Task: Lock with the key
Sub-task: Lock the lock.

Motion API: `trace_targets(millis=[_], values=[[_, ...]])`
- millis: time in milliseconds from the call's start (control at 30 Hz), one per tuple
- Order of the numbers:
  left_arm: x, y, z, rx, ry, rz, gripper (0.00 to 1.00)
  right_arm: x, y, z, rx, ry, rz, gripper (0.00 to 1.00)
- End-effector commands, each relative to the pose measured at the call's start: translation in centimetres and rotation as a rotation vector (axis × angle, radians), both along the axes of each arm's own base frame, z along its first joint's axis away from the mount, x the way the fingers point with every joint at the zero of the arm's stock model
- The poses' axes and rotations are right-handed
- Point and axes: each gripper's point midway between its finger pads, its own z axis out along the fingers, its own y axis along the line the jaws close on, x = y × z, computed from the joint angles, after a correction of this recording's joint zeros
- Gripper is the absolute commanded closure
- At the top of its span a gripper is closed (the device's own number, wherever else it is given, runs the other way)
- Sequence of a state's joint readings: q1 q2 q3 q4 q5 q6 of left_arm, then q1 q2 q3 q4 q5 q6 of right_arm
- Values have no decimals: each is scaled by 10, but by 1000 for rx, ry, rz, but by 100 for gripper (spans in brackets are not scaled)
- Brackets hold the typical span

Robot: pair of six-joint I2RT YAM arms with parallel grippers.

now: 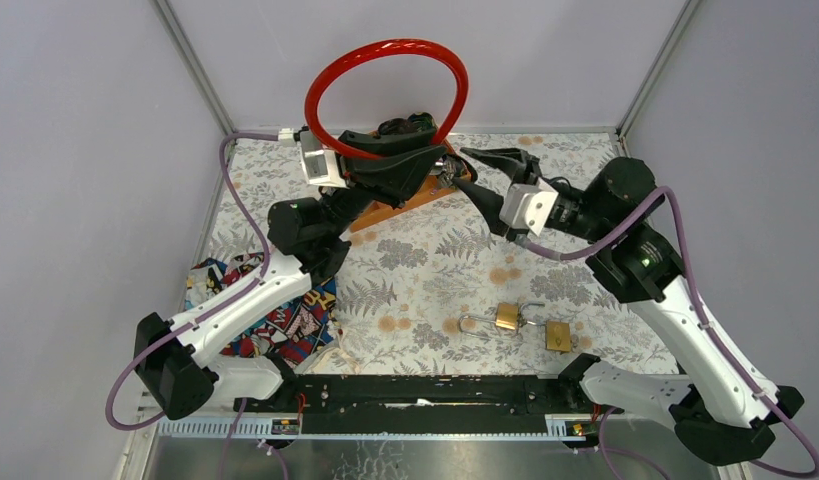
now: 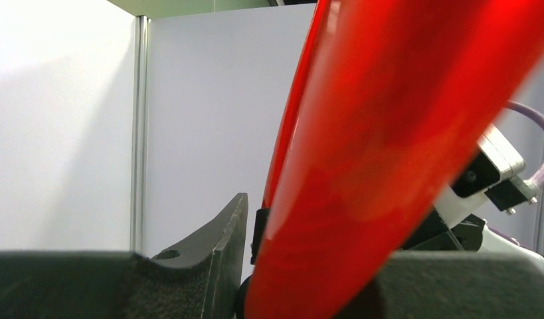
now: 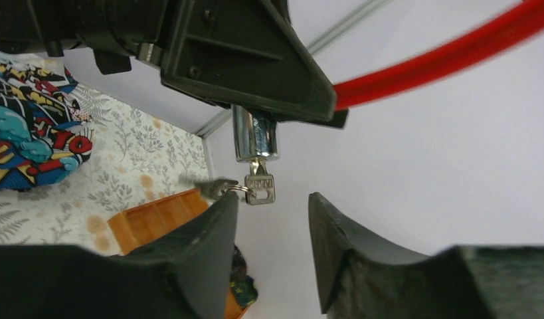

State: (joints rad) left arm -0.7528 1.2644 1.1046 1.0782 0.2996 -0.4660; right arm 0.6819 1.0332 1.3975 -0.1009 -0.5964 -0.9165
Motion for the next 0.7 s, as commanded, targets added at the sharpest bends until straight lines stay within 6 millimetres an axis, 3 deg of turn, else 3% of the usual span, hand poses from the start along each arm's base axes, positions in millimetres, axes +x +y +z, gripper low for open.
trace_targets(millis=[0, 200, 300, 400, 500, 667], values=[[-18, 19, 24, -86, -104, 37, 100, -2, -23, 7, 87, 114, -103, 45], [-16, 22, 22, -99, -105, 54, 100, -5, -35, -6, 158, 434, -172, 24], [-17, 23, 23, -106, -108, 52, 100, -10, -29, -11, 218, 676, -152, 5], [-19, 24, 24, -111, -109, 44, 100, -16, -15, -9, 301, 901, -91, 4], [-20, 24, 24, -114, -106, 36, 100, -38, 4, 4, 346, 1097, 84, 0], [-23, 27, 25, -120, -99, 32, 100, -46, -2, 28, 474, 1229, 198, 1]])
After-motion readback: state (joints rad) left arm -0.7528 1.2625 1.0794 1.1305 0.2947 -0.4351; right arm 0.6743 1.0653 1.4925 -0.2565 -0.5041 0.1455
